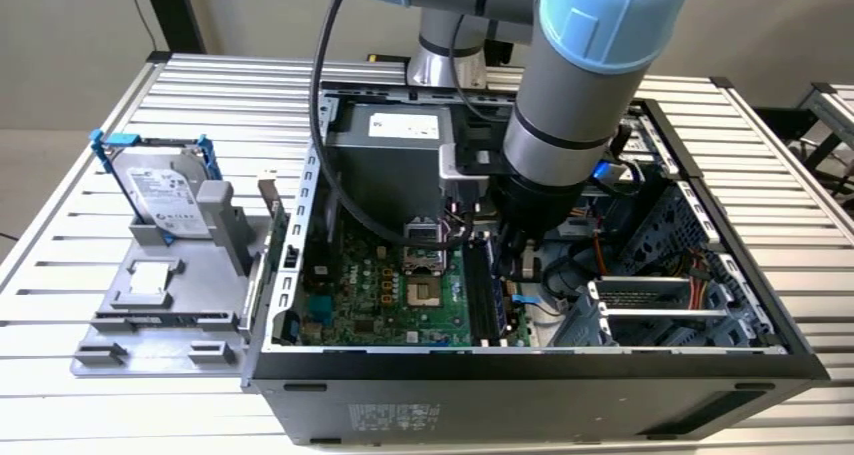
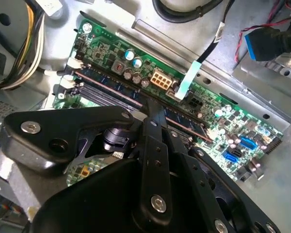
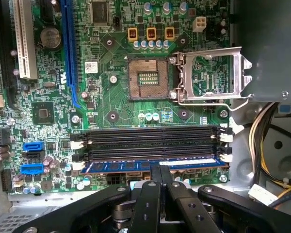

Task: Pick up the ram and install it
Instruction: 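Press down the ram until it locks into place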

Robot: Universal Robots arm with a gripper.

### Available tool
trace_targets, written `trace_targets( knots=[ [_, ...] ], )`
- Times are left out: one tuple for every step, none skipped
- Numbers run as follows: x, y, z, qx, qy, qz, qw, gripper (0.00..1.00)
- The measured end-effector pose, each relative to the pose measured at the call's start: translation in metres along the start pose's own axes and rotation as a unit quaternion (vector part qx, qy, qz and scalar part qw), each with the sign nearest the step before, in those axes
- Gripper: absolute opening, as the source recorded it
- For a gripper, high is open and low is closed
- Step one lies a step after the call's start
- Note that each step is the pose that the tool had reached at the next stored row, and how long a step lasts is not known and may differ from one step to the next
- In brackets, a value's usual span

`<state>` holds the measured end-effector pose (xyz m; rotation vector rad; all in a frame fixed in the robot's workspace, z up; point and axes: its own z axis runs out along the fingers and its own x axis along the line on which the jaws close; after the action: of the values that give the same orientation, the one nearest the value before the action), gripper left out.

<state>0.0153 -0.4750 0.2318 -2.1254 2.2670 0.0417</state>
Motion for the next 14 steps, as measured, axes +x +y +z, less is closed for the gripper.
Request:
trace_targets(
  knots=[
    [0.0001, 0.0000, 0.0019, 0.0000, -0.0001, 0.000, 1.00000, 0.00],
    [0.0001, 0.0000, 0.0037, 0.0000, -0.0001, 0.000, 1.00000, 0.00],
    [0.0002, 0.0000, 0.0055, 0.0000, 0.0000, 0.000, 1.00000, 0.00],
    [0.0003, 0.0000, 0.0072, 0.0000, 0.0002, 0.000, 1.00000, 0.00],
    [0.0005, 0.0000, 0.0086, -0.0001, 0.0006, 0.000, 1.00000, 0.00],
    [0.0007, 0.0001, 0.0103, -0.0001, 0.0010, 0.000, 1.00000, 0.00],
    [0.0007, 0.0001, 0.0123, -0.0001, 0.0007, 0.000, 1.00000, 0.00],
    [0.0008, 0.0001, 0.0137, -0.0002, 0.0008, 0.000, 1.00000, 0.00],
    [0.0007, 0.0001, 0.0137, -0.0002, 0.0009, 0.001, 1.00000, 0.00],
    [0.0003, 0.0000, 0.0118, -0.0002, 0.0007, 0.001, 1.00000, 0.00],
    [-0.0002, 0.0000, 0.0087, 0.0002, -0.0014, 0.001, 1.00000, 0.00],
    [-0.0002, 0.0000, 0.0040, 0.0001, -0.0008, 0.001, 1.00000, 0.00],
    [-0.0001, 0.0000, -0.0012, -0.0001, -0.0001, 0.001, 1.00000, 0.00],
    [-0.0003, 0.0000, -0.0057, 0.0000, -0.0001, 0.001, 1.00000, 0.00]
  ],
)
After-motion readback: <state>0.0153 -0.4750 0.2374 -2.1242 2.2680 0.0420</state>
